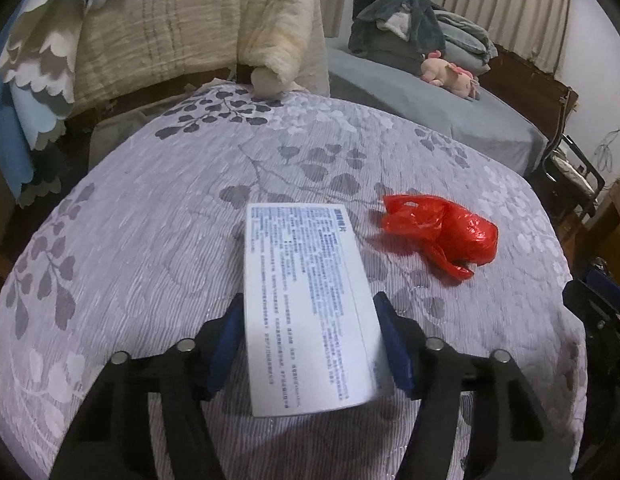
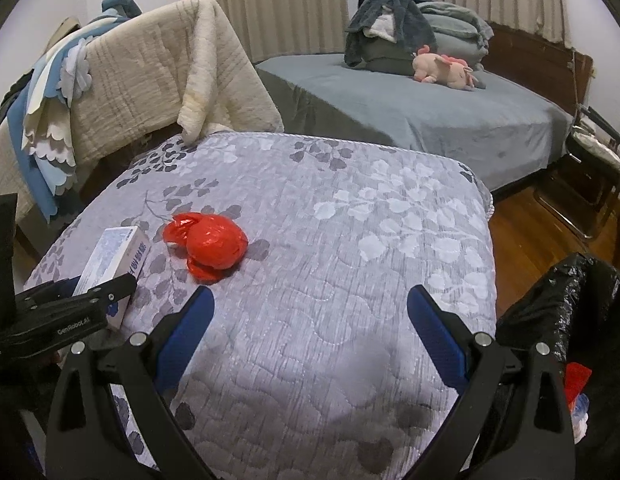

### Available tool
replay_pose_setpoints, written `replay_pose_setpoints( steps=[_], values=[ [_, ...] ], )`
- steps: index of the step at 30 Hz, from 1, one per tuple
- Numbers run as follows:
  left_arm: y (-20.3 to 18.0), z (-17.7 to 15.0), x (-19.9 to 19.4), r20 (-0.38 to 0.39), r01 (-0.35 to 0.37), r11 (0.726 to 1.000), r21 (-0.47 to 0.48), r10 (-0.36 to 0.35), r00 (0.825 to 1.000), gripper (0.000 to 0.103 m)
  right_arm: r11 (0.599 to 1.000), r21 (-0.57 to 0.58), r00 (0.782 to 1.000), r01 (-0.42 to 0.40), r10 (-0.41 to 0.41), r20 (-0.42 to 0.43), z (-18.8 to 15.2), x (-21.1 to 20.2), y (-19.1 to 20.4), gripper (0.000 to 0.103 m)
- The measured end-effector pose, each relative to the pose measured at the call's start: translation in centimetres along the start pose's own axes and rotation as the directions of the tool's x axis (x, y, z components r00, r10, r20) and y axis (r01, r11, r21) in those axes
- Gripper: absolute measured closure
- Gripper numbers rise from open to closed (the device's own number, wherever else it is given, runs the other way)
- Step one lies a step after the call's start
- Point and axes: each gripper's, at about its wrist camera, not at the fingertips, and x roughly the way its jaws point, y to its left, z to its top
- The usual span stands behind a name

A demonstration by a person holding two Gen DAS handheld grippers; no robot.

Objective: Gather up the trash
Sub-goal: 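Grasp the white medicine box with the left tool while the right tool grasps the red plastic bag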

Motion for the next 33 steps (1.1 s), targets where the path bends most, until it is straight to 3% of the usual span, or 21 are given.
replay_pose_setpoints(
  steps=[21,26,30,33],
  values=[
    [3.0,1.5,-1.9,0.077,-0.037,0.999,-0.027,0.039,0.996,0.046,0.998,-0.038,0.999,-0.045,0.045,0.000,3.2,5.1,5.3,0.009],
    [3.9,1.8,-2.2,0.089,-0.052,0.998,-0.033,0.055,0.995,0.046,0.997,-0.046,0.997,-0.055,0.052,-0.053,3.4,7.2,6.2,0.028],
    [4.4,1.8,-2.5,0.092,-0.060,0.998,-0.038,0.063,0.994,0.046,0.994,-0.050,0.991,-0.097,0.091,-0.100,3.0,7.9,6.6,0.059],
    [4.6,1.8,-2.7,0.094,-0.059,0.997,-0.040,0.063,0.994,0.046,0.992,-0.048,0.989,-0.116,0.111,-0.102,2.9,7.4,6.8,0.063]
  ],
)
